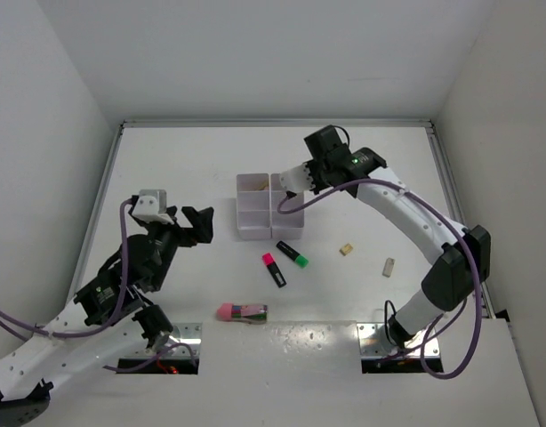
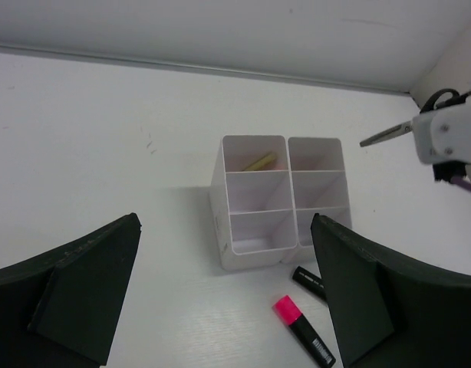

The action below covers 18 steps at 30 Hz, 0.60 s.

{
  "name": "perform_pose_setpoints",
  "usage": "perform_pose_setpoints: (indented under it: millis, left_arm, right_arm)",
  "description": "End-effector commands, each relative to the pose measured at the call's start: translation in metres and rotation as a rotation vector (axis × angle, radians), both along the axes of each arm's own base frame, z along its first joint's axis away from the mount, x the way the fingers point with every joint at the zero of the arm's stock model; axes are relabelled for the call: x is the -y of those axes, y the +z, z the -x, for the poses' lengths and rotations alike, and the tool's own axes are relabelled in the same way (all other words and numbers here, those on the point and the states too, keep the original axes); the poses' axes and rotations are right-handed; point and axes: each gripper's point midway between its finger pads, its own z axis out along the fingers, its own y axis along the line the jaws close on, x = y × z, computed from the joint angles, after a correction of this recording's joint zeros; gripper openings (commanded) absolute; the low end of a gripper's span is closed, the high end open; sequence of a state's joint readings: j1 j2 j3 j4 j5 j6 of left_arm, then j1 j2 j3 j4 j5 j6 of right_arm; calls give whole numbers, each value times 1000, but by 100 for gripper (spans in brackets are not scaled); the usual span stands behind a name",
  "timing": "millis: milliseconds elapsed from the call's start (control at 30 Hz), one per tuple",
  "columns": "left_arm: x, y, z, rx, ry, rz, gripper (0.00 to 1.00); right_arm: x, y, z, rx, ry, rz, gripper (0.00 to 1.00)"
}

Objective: Sort the stationery into containers
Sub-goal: Place the scissors in the storage box.

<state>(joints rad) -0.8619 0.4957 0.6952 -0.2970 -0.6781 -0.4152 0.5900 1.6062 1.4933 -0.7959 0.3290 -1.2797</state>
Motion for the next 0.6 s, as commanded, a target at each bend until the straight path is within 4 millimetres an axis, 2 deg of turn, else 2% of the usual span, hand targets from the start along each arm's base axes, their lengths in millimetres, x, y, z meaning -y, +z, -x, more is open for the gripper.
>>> perform_pose_setpoints:
  millis: [0,133,167,200,267,400,433,467,500,533,567]
  left_arm:
    - [-11,8,-1,35,46,19,99]
    - [-11,8,-1,35,46,19,99]
    - [-12,6,-1,29,46,12,99]
    - [-13,8,0,36,46,20,99]
    - [-13,8,0,36,46,20,99]
    - [-16,13,3,50,47,37,99]
    - [-16,13,3,50,47,37,99]
    - [-16,13,3,50,47,37,99]
    - [-16,13,3,50,47,37,99]
    - [-14,13,3,49,36,37,99]
    - [-14,13,3,49,36,37,99]
  right_arm:
    - [-9,14,-8,96,140,177,0]
    - [-21,20,-11,154,214,302,0]
    - [-21,16,-13,147,224,340,0]
    - [-29,13,-13,153,236,374,0]
    - [-33,16,-16,180,228,420,0]
    - [-55,13,-18,225,235,493,0]
    - [-57,5,-19,215,235,523,0]
    - [-56,9,-22,234,207,541,0]
    - [-66,8,-19,248,219,551,0]
    - [-64,6,-19,246,210,568,0]
    - [-68,13,-18,278,194,573,0]
